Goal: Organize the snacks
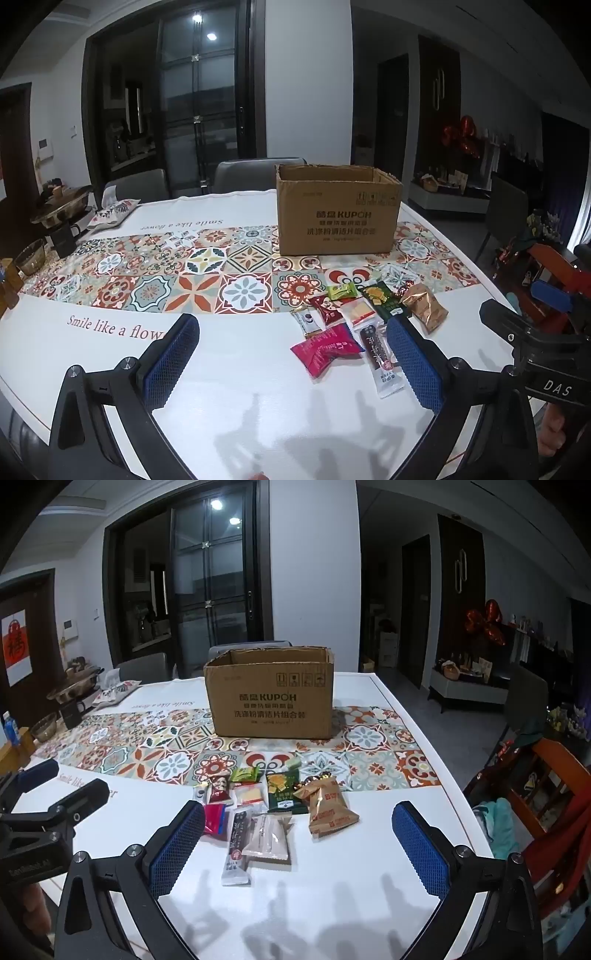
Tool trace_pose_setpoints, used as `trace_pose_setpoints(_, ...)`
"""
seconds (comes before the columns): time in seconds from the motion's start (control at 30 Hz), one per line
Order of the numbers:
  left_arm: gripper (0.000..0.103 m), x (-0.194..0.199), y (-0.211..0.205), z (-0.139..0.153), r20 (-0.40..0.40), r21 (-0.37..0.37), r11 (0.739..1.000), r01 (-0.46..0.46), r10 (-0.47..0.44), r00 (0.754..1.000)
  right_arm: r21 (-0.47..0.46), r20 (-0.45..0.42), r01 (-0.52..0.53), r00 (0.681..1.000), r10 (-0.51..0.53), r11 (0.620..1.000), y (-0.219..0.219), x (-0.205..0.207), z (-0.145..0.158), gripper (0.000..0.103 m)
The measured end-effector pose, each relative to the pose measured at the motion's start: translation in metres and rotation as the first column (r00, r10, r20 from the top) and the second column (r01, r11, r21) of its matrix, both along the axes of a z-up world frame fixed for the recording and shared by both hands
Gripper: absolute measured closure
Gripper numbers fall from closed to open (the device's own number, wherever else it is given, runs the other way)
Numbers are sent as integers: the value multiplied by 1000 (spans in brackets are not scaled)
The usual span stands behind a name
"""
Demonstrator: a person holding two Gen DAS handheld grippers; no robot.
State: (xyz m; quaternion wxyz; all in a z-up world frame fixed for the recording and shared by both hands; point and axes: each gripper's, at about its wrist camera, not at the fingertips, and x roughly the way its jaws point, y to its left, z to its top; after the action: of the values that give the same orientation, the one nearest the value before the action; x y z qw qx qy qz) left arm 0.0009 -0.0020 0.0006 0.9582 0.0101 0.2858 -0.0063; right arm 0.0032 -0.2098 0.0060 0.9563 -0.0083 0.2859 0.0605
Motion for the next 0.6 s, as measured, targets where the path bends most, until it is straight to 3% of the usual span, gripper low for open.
trace_pose_setpoints(0.6,0,-5,4,9,35,-7,1000,2,-2,999,1,17,-2,1000,2,1000,0,-2,2,1)
